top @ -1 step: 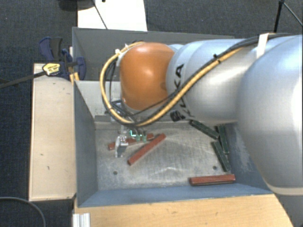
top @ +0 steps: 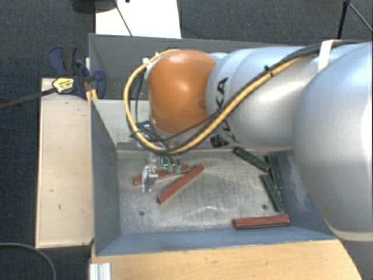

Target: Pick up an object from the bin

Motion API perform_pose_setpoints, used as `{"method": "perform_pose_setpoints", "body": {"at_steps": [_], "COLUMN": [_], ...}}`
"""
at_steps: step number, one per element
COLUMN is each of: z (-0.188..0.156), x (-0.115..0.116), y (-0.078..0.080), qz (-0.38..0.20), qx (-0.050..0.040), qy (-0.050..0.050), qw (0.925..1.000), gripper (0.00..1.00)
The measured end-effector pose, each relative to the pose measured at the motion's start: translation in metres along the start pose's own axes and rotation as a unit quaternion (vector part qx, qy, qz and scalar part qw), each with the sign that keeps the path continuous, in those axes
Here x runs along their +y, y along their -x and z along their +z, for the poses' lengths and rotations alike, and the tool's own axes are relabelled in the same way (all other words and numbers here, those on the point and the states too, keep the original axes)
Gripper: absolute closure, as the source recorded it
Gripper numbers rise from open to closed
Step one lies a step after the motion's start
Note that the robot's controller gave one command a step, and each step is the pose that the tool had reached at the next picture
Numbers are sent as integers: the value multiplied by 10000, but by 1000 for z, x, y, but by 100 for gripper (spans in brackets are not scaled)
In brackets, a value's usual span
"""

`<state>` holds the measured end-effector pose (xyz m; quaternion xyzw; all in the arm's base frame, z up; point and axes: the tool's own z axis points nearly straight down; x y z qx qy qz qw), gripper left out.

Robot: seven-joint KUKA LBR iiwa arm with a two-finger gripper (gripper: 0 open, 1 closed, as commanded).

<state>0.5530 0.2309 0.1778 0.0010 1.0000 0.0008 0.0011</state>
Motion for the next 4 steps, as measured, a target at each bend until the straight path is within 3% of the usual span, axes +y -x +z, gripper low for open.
{"method": "perform_pose_setpoints", "body": {"at_steps": [1, 2, 3, 4], "z": [43, 104, 104, -95], "x": [2, -36, -36, -35], "y": [7, 18, 18, 21], "qz": [-68, 269, 277, -471], "qx": [-38, -46, -45, 7], "qy": [16, 17, 18, -5], "qw": [10000, 9996, 9996, 9989], "gripper": [0, 100, 100, 100]}}
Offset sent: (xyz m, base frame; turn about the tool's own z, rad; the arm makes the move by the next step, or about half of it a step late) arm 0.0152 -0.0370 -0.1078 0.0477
